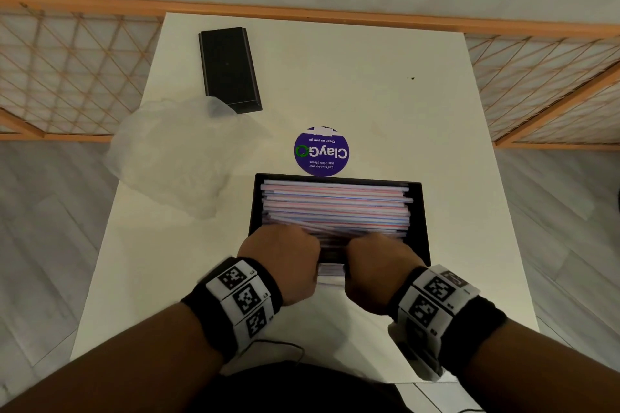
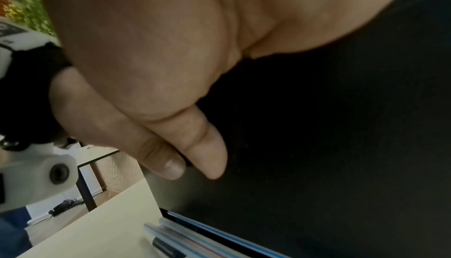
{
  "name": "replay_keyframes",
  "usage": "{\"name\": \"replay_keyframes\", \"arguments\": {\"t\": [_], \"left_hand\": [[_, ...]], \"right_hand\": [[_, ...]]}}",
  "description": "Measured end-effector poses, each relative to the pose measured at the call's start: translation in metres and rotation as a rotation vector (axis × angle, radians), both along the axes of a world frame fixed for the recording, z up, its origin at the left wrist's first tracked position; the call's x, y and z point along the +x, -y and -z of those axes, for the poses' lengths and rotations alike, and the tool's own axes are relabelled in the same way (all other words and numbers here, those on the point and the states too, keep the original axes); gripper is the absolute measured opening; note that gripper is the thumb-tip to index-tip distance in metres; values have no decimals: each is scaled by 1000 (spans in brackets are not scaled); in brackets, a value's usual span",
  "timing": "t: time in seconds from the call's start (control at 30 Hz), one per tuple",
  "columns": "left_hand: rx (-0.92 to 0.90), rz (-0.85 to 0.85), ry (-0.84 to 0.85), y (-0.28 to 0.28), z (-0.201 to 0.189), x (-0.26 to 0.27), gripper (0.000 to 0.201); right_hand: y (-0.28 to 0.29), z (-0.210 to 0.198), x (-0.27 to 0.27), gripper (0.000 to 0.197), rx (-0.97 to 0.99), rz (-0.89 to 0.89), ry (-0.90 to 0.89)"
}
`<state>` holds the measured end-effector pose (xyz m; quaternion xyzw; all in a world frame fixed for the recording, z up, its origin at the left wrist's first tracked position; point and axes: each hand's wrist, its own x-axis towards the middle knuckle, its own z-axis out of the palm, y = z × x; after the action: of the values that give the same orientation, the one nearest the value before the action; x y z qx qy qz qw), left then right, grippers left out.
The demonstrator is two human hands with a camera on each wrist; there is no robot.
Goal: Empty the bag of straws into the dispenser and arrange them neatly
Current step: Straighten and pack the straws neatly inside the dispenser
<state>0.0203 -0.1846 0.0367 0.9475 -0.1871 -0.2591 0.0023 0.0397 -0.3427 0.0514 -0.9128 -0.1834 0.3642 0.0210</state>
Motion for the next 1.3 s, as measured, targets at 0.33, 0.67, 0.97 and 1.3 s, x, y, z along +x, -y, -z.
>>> {"name": "replay_keyframes", "arguments": {"t": [0.33, 0.67, 0.97, 1.3], "left_hand": [[-275, 7, 225, -9, -2, 4, 24], [-95, -11, 244, -36, 5, 26, 141], [-128, -41, 321, -31, 12, 37, 131], [-472, -160, 333, -35, 16, 53, 70]], "right_hand": [[-1, 0, 4, 19, 13, 6, 93], [-2, 8, 0, 87, 101, -214, 256], [1, -1, 0, 54, 437, -115, 572], [-6, 53, -65, 45, 67, -444, -72]]}}
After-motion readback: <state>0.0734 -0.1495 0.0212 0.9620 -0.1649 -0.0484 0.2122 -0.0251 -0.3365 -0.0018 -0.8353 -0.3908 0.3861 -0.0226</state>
